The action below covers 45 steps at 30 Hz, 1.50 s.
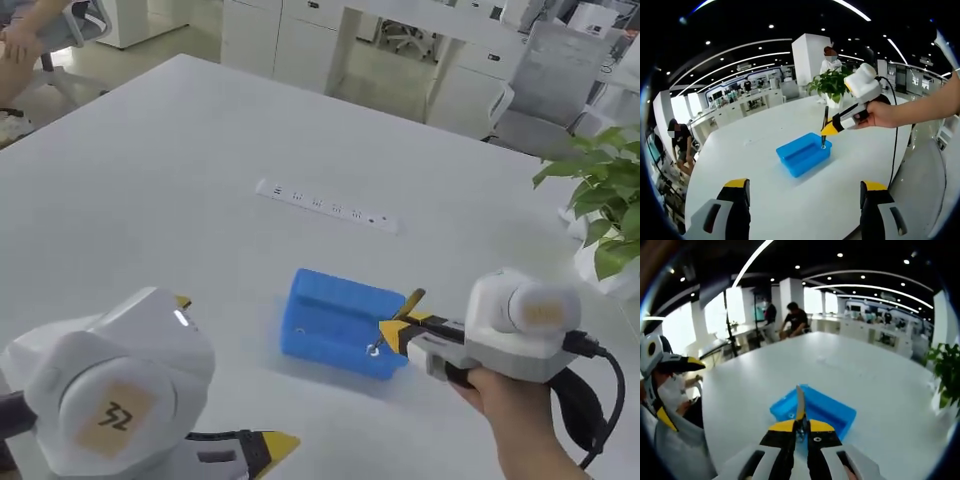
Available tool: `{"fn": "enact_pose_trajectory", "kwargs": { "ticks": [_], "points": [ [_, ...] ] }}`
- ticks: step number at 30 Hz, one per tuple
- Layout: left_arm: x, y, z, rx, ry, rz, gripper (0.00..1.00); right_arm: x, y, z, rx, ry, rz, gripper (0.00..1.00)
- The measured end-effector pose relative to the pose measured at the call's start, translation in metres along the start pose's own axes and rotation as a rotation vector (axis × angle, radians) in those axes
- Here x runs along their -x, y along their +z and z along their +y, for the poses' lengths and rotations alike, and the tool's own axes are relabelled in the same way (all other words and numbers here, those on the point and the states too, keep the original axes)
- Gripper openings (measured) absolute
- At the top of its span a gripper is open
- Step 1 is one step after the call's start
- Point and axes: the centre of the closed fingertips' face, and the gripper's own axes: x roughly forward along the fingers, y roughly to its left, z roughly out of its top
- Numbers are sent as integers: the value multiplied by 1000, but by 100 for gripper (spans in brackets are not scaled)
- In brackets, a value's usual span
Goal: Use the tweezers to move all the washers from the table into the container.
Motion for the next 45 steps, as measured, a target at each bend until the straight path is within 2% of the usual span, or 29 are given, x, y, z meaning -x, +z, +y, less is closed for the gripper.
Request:
{"fn": "enact_pose_trajectory", "kwargs": {
  "ticks": [7, 12, 17, 24, 28, 32, 37, 45],
  "points": [
    [-2, 0, 0, -9, -9, 0, 94, -19, 3, -18, -10, -17, 4, 4],
    [-4, -1, 0, -17, -10, 9, 94, -32, -6, -28, -27, -21, 29, 4],
    [-4, -1, 2, -20, -3, 18, 93, -45, -24, -34, -45, -24, 77, 4],
    [-5, 1, 5, -31, 3, 23, 93, -52, -37, -32, -52, -15, 115, 4],
    [-7, 1, 4, -46, -4, 28, 94, -54, -45, -31, -58, -9, 134, 4],
    [-9, 5, 0, -37, -18, 18, 95, -56, -55, -28, -39, -7, 163, 4],
    [-9, 7, -1, -40, -17, 16, 94, -58, -59, -33, -49, -4, 168, 4],
    [-6, 4, 1, -44, -2, 26, 93, -56, -57, -28, -41, -2, 169, 4]
  ]
}}
